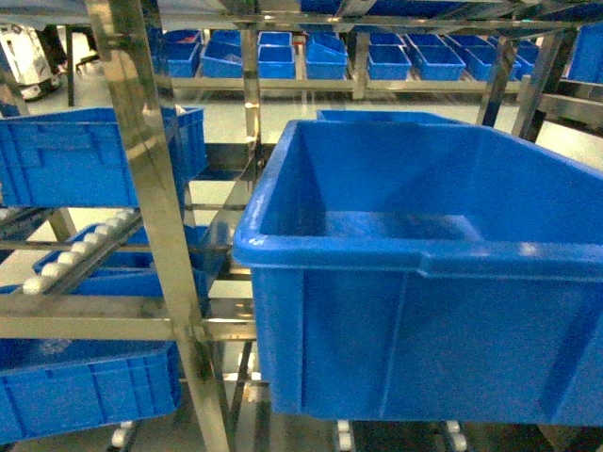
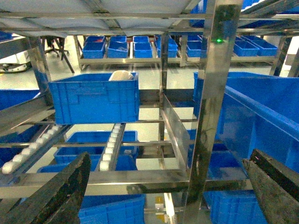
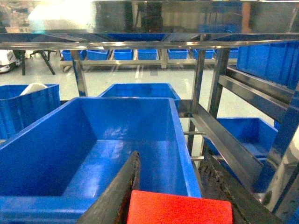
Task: Place magnetic block on left shelf second layer
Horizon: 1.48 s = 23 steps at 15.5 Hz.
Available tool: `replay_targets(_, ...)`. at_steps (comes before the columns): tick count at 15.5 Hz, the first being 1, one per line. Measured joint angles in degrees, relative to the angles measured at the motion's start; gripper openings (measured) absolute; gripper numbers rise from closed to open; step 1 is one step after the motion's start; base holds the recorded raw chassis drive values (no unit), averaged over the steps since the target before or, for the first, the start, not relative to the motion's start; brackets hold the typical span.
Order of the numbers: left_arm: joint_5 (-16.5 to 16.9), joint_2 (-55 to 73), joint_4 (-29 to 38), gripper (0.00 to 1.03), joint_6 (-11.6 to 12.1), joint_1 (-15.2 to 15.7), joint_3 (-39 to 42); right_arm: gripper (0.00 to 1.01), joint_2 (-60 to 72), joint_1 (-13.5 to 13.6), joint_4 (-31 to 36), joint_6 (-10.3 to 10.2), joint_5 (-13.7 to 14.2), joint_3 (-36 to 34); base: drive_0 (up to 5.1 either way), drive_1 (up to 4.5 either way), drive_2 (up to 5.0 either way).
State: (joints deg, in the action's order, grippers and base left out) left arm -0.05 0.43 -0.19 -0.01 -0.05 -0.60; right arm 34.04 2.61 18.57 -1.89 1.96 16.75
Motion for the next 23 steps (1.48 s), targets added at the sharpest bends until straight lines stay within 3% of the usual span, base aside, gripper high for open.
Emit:
replay_targets(5, 0.02, 0.0, 0.15, 0.98, 0.0, 0.0, 0.0, 0.34, -0.02, 0.0, 0.11, 0.0, 0.0, 0.0, 0.1, 4.43, -4.2)
replay_targets(11, 0.04, 0.0, 0.0, 0.98, 0.0, 0.0, 0.0, 0.34, 0.31, 0.0, -0.09, -0.09, -0.04, 0.0, 0.0, 0.0, 0.0)
replay_targets(14, 0.04, 0.0, 0.0, 0.98, 0.0, 0.0, 0.0, 0.34, 5.2, 0.17, -2.29, -7.72, -6.78, 2.67, 0.0, 0.0, 0.0)
replay_targets(16, 0.04, 0.0, 0.02, 0.98, 0.0, 0.0, 0.0, 0.34, 16.98, 3.56, 5.64, -11.67, -9.75, 2.64, 0.0, 0.0, 0.0)
replay_targets(18, 0.04, 0.0, 0.0, 0.98, 0.0, 0.0, 0.0, 0.34, 27.87, 5.29, 8.52, -11.02, -10.32, 3.56, 0.0, 0.0, 0.0)
replay_targets(20, 0.04, 0.0, 0.0, 0.98, 0.0, 0.0, 0.0, 0.34, 37.7, 5.77, 11.69, -8.59, -9.57, 8.55, 0.0, 0.0, 0.0)
replay_targets(21, 0.04, 0.0, 0.0, 0.98, 0.0, 0.0, 0.0, 0.34, 41.9, 6.14, 11.76, -7.45, -8.59, 11.15, 0.0, 0.0, 0.0)
replay_targets(23, 0.04, 0.0, 0.0, 0.98, 0.0, 0.0, 0.0, 0.34, 50.14, 7.61, 10.08, -7.08, -7.34, 16.85, 0.0, 0.0, 0.0)
